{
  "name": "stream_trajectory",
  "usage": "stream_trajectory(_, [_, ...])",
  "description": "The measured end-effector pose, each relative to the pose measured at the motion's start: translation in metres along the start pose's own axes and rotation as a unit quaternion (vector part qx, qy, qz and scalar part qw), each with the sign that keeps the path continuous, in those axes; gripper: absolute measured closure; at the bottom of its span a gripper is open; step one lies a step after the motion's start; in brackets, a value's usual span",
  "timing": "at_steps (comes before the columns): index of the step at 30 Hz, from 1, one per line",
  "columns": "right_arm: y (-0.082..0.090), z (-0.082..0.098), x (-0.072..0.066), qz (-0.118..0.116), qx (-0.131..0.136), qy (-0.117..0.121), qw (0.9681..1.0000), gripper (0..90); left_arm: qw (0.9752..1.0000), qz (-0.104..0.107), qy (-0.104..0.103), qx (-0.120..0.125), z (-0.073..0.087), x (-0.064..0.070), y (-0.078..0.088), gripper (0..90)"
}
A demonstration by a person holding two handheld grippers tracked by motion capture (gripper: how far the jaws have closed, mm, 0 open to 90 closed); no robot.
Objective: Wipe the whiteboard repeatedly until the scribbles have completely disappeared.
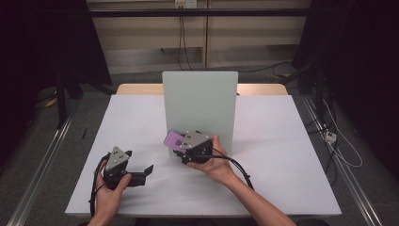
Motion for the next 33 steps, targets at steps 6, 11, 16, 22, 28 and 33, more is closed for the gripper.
stream_trajectory(6, [-0.019, -0.003, -0.007, -0.021, -0.004, 0.005, 0.9998, 41.6, 1.0, 0.001, 0.001, 0.001, 0.0, 0.0, 0.001, 4.1])
stream_trajectory(11, [-0.032, -0.002, -0.014, -0.036, -0.008, 0.007, 0.9993, 41.6, 1.0, 0.001, 0.0, 0.0, 0.0, -0.001, 0.001, 4.1])
stream_trajectory(16, [-0.037, -0.001, -0.015, -0.047, -0.009, 0.011, 0.9988, 41.6, 1.0, 0.001, 0.0, 0.0, 0.0, 0.0, 0.001, 4.1])
stream_trajectory(22, [-0.038, -0.004, -0.014, -0.047, -0.004, 0.01, 0.9988, 41.5, 1.0, 0.0, 0.001, -0.001, 0.0, 0.0, 0.0, 4.1])
stream_trajectory(28, [-0.03, -0.008, -0.01, -0.035, 0.005, 0.012, 0.9993, 41.5, 1.0, 0.002, 0.002, -0.002, 0.001, -0.001, 0.0, 4.1])
stream_trajectory(33, [-0.016, -0.006, -0.005, -0.016, 0.008, 0.01, 0.9998, 41.5, 1.0, -0.003, 0.003, 0.003, 0.001, -0.001, 0.001, 4.1])
Point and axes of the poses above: each handheld gripper's, and its own axes: y roughly backward along the jaws, z roughly out of its underside, x roughly to its right, the point moved 3 cm from there along -y, roughly forward along the jaws, and after that the axes turned 15 degrees about -z, right-handed, at the moved point
